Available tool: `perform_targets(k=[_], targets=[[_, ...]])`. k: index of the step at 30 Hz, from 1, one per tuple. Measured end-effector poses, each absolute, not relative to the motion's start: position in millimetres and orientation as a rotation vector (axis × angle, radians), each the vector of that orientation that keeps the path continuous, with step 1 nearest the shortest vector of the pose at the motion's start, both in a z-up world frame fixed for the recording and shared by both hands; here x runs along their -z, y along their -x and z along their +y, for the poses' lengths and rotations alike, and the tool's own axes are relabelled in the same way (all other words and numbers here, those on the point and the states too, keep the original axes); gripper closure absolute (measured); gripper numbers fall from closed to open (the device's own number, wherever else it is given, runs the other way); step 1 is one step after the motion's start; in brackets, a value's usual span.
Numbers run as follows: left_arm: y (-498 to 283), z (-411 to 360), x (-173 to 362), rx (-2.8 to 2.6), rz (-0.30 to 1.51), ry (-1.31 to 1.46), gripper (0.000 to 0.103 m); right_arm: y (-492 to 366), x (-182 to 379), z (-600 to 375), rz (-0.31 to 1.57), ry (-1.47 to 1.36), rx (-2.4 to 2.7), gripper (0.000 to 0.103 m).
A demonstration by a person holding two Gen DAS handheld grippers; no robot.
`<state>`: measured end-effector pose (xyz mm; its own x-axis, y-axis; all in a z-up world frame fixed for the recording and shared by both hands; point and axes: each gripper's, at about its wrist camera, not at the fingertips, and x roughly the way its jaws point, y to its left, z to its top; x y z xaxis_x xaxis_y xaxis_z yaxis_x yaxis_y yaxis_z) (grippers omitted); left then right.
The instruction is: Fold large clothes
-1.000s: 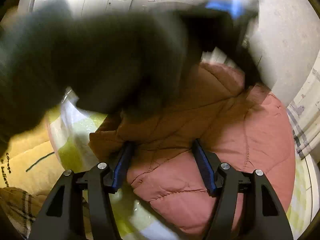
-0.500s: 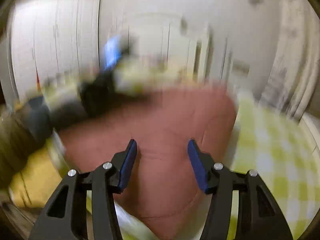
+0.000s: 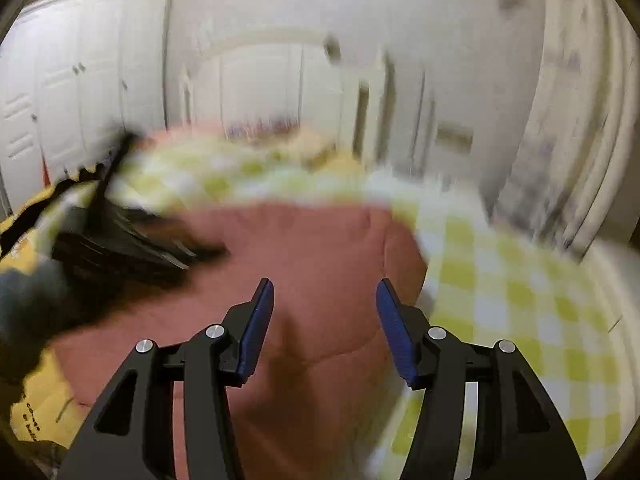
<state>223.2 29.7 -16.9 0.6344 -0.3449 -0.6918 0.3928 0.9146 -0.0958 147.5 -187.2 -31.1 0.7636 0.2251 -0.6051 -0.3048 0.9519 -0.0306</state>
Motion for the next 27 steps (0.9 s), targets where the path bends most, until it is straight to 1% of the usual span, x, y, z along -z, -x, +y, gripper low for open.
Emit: perform_targets(k=[1,3,6,8,12,14,15,16,18,19,21,22,24,27], targets=[[-223.0,31.1,16.9,0.406,0.773,-0.067,0.002,-162.7,56.3,-188.5,0.727,0.099,-0.333,0.047],[-222.5,32.4,18.0,0.408,0.772,-0.068,0.002,-160.2,61.6,-196.3,0.72,0.021,-0.359,0.047],[-220.1,29.6,16.8,0.398,0.761,-0.093,0.002,-154.2,44.8,-188.0,0.731,0.101,-0.324,0.048],[-220.5,27.9,16.7,0.392,0.764,-0.102,0.002,-155.4,23.7,-184.1,0.694,0.142,-0.306,0.048],[-220.8,27.9,16.3,0.391,0.759,-0.098,0.002,-192.5,-9.2,-199.3,0.608,0.033,-0.252,0.048],[-221.2,27.5,16.4,0.392,0.759,-0.096,0.002,-219.1,-11.4,-205.8,0.623,-0.026,-0.227,0.047],[-220.9,27.4,16.3,0.392,0.758,-0.096,0.002,-237.0,-3.2,-205.3,0.666,-0.053,-0.238,0.044],[-220.8,27.9,16.4,0.391,0.758,-0.098,0.002,-254.3,12.1,-201.9,0.745,-0.046,-0.257,0.038],[-220.3,28.0,16.7,0.388,0.754,-0.098,0.002,-280.2,49.3,-188.9,0.937,0.057,-0.244,0.034],[-220.5,28.0,17.6,0.381,0.756,-0.103,0.002,-282.6,63.3,-188.4,0.938,0.068,-0.252,0.032],[-220.3,28.6,18.3,0.385,0.756,-0.101,0.002,-282.2,68.9,-205.0,0.939,-0.047,-0.256,0.029],[-220.4,28.0,18.0,0.388,0.756,-0.104,0.002,-277.9,67.8,-211.2,0.928,-0.077,-0.242,0.026],[-218.9,28.0,17.6,0.388,0.751,-0.11,0.002,-262.9,57.8,-214.2,0.872,-0.06,-0.203,0.024],[-209.3,36.3,9.5,0.367,0.731,-0.084,0.002,-232.7,44.5,-227.2,0.816,-0.148,-0.197,0.01]])
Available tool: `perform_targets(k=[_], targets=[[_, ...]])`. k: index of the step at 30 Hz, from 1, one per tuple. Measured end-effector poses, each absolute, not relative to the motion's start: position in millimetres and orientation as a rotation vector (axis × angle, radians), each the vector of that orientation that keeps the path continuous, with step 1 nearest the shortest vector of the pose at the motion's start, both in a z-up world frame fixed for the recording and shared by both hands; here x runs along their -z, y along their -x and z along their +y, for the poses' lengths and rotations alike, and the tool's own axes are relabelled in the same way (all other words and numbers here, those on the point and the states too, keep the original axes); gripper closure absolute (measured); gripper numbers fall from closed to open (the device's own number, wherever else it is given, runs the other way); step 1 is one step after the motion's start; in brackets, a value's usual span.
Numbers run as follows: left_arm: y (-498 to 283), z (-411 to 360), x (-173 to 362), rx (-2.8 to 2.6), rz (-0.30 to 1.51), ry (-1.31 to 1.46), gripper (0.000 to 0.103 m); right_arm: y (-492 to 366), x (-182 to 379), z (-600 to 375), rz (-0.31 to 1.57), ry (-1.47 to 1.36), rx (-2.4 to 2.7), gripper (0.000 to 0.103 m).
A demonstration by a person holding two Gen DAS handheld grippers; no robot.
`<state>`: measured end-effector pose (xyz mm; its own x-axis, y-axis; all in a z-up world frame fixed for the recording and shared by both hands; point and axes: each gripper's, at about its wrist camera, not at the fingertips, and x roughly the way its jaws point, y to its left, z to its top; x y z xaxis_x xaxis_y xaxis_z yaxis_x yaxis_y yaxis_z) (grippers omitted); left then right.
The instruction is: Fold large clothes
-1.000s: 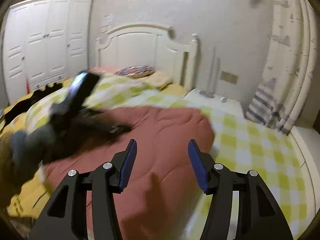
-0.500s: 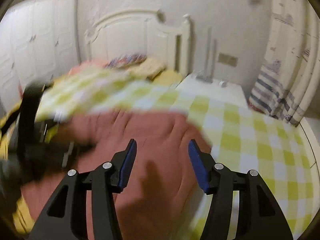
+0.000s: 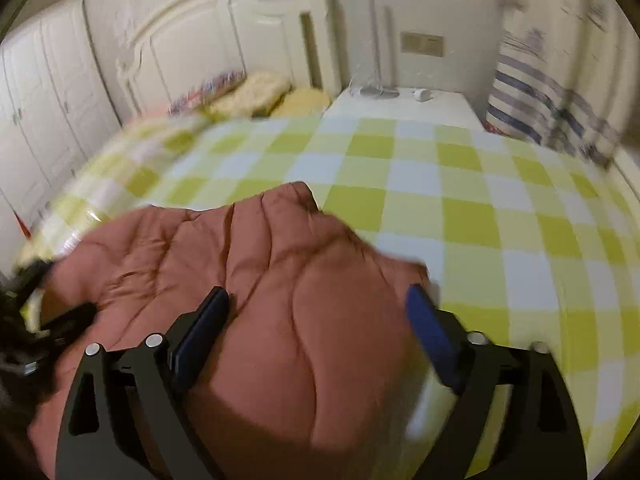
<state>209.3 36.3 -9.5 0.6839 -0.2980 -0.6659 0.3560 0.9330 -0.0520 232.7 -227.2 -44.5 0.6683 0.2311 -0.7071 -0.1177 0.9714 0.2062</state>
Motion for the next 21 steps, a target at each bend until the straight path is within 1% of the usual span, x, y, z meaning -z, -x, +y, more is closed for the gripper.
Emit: perform_targets(k=[3,4,6,9,12,15,16,17,18,19,20,21], targets=[[-186.7,67.8,-9.9,0.354,0.683,0.042,0.002,-194.0,39.2,-250.2,0.795,-0.314,-0.253,0.008],[-175.6,86.9,-16.4,0.388,0.667,0.13,0.002,-178.5,41.1,-256.8,0.801,-0.367,-0.301,0.008],[-163.7,117.4,-17.6,0.428,0.687,0.264,0.002,-158.6,45.9,-262.8,0.828,-0.427,-0.37,0.006],[-154.1,146.7,6.6,0.483,0.826,0.395,0.002,-128.3,61.4,-265.4,0.882,-0.539,-0.517,0.006],[-149.2,147.6,39.0,0.591,0.954,0.486,0.002,-113.3,73.9,-258.6,0.927,-0.621,-0.628,0.005],[-155.2,137.6,63.2,0.658,1.021,0.578,0.002,-109.2,77.5,-245.6,0.938,-0.591,-0.658,0.004],[-157.3,134.0,65.2,0.667,1.016,0.588,0.002,-109.7,76.0,-242.5,0.929,-0.572,-0.653,0.004],[-159.7,128.9,64.3,0.677,1.009,0.585,0.002,-109.4,73.4,-241.7,0.918,-0.568,-0.653,0.006],[-161.8,124.4,64.0,0.679,1.01,0.578,0.002,-109.2,70.4,-241.1,0.901,-0.56,-0.657,0.013],[-165.6,116.0,62.0,0.677,1.008,0.554,0.002,-106.8,65.4,-241.6,0.866,-0.531,-0.647,0.022],[-169.3,107.2,60.3,0.678,1.01,0.527,0.003,-105.1,62.3,-243.6,0.842,-0.512,-0.63,0.025],[-174.2,97.6,57.9,0.681,1.009,0.506,0.008,-105.9,60.9,-245.5,0.819,-0.5,-0.609,0.027]])
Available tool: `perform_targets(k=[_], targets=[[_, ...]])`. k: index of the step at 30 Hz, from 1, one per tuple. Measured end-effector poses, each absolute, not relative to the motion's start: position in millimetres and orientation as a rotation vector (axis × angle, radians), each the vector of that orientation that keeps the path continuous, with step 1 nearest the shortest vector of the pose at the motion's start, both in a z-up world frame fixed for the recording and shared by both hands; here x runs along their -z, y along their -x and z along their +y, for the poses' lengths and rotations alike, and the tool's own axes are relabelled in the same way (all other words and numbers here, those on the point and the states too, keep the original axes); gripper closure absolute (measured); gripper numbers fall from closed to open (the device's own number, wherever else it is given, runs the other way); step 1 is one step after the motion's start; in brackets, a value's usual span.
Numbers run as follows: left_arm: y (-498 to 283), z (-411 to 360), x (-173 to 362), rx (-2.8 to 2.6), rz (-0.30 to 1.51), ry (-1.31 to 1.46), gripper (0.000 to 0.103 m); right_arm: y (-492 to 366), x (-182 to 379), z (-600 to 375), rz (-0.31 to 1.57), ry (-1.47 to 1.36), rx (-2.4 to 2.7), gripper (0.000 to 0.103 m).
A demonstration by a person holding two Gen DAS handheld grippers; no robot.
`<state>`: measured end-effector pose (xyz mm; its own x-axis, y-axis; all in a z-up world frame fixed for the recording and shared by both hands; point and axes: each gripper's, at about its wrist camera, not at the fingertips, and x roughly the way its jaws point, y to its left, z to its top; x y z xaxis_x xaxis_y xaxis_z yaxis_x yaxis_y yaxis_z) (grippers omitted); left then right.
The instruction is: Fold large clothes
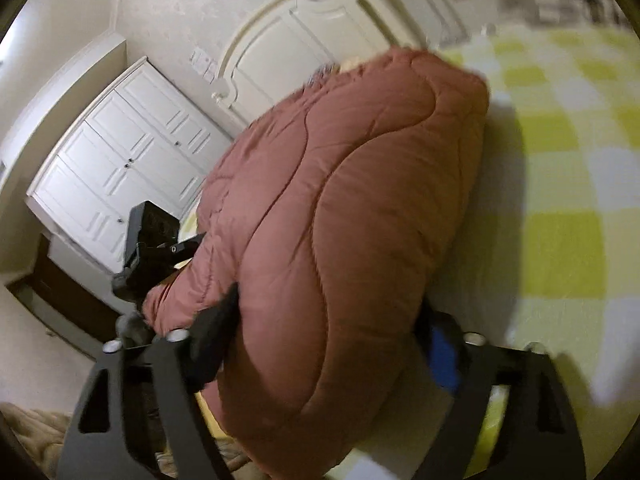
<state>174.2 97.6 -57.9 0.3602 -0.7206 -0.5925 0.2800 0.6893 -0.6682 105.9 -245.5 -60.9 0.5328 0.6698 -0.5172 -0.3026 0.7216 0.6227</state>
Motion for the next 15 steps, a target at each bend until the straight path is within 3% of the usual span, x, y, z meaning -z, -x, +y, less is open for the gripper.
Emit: perform_targets(k=[4,9,11,15], targets=[[-206.3,60.6,39.9,0.68,0.983,0.465,0.025,-125.8,52.7,-262.5,0.772,-0.473,-0.5,0.029],[-274.1,6.3,32.6,0.647,0.985,0.477,0.027,-178.3,34.5,-293.4,0.744,-0.454,-0.342,0.03],[-292.3,-5.5,38.5,0.622,0.982,0.478,0.026,-204.0,37.5,-303.9,0.769,-0.451,-0.298,0.03],[-312.5,-4.4,52.5,0.58,0.97,0.531,0.006,-221.2,54.6,-315.7,0.778,-0.468,-0.274,0.025]])
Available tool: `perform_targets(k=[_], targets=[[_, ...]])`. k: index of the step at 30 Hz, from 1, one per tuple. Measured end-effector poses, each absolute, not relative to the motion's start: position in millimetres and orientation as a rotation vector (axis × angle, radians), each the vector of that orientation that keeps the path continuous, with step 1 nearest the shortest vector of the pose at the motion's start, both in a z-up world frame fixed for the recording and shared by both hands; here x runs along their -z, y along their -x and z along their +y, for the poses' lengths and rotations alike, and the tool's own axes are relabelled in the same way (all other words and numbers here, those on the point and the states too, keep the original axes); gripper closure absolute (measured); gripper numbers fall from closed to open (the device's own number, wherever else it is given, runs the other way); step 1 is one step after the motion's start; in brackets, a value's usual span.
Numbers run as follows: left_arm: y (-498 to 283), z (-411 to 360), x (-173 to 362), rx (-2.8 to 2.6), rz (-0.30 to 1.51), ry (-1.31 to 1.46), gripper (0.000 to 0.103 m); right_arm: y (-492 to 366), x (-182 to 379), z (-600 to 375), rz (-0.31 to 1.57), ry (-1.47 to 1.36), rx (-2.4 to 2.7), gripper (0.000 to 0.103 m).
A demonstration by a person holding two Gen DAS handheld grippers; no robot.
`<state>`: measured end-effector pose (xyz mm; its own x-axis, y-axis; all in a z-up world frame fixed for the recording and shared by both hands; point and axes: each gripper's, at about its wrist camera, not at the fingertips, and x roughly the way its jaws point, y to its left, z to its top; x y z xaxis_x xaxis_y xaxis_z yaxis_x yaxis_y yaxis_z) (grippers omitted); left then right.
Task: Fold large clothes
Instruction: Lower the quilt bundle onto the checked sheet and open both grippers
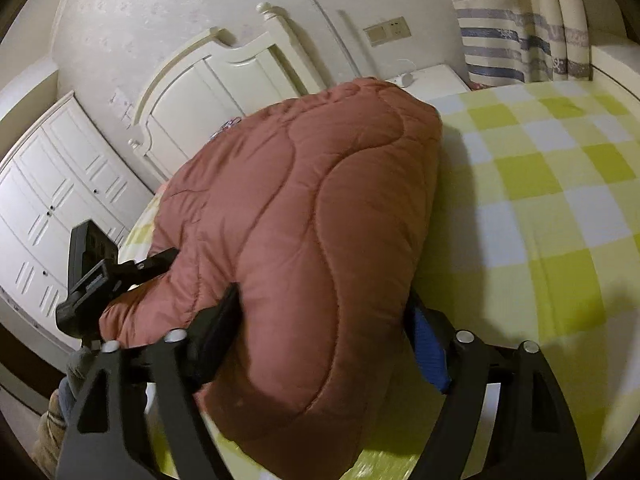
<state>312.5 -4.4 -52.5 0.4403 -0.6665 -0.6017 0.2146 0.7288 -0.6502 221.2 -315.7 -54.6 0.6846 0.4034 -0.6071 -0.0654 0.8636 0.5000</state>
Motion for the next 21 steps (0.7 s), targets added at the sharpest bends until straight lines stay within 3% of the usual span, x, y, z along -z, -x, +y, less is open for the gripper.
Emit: perform_targets(k=[2,7,12,15,21], targets=[[-312.6,1.6,56.7,0.579,0.975,0.568,0.004,-218.7,54.0,-315.4,0.776,-0.477,-0.256,0.013],[-265.0,31.6,19.2,0.472,0.895,0.524,0.003,-166.0,21.7,-310.3,0.636,-0.488,-0.171,0.01],[-150.4,40.7,-64.1,0.318,0.531,0.297,0.002,-63.9,-26.6,-279.8,0.354,-0.32,-0.105,0.005],[-102.9,30.4,-83.4,0.173,0.423,0.195,0.002,-14.3,-43.7,-258.2,0.212,-0.211,-0.074,0.005],[-25.5,-7.0,-71.8,0.03,0.265,0.069,0.002,13.7,-31.4,-236.8,0.287,-0.135,-0.055,0.005]])
